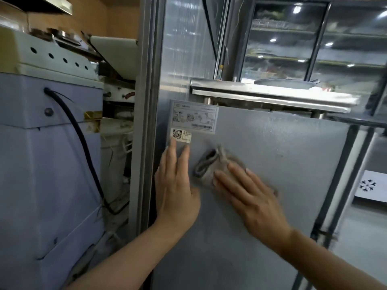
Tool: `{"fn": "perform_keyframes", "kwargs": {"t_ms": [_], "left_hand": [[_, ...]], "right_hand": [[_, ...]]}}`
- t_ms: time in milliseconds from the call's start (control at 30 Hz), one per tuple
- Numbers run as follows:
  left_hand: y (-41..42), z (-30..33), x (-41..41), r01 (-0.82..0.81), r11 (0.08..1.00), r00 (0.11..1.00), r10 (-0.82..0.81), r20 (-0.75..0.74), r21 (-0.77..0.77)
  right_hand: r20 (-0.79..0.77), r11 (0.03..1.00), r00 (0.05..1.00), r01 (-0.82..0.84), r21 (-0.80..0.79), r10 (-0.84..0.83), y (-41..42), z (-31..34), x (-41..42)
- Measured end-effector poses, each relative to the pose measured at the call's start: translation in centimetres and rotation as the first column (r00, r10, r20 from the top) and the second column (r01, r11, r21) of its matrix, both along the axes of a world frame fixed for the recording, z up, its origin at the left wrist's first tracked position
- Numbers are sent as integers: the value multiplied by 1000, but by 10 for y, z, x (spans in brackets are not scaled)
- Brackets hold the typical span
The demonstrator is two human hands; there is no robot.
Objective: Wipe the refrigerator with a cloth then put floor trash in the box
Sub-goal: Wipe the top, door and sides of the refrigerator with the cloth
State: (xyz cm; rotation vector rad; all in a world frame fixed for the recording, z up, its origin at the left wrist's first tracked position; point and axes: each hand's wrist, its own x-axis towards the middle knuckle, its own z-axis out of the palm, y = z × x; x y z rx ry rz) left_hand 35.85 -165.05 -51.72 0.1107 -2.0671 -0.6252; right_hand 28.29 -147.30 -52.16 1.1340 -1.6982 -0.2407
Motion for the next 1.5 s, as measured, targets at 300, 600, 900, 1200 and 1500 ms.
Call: {"fn": "perform_keyframes", "kwargs": {"t_ms": [300,600,900,1200,1500], "left_hand": [[39,-3,-6,113,990,994,-114,-2,-82],[64,-8,-19,106,976,992,-117,-50,-189],[99,-3,-22,171,933,983,-182,-4,-315],[119,10,-38,154,944,980,-184,-75,-293],[115,-9,-45,111,901,991,-131,-20,-420]], "right_hand": [[-116,996,991,73,50,-67,48,61,-3],[6,974,1000,-11,-228,13,76,9,-13],[-61,998,996,59,23,-58,128,12,-16],[-82,832,994,16,-554,-74,114,90,-23],[69,855,997,52,-517,-18,118,-34,-12]]}}
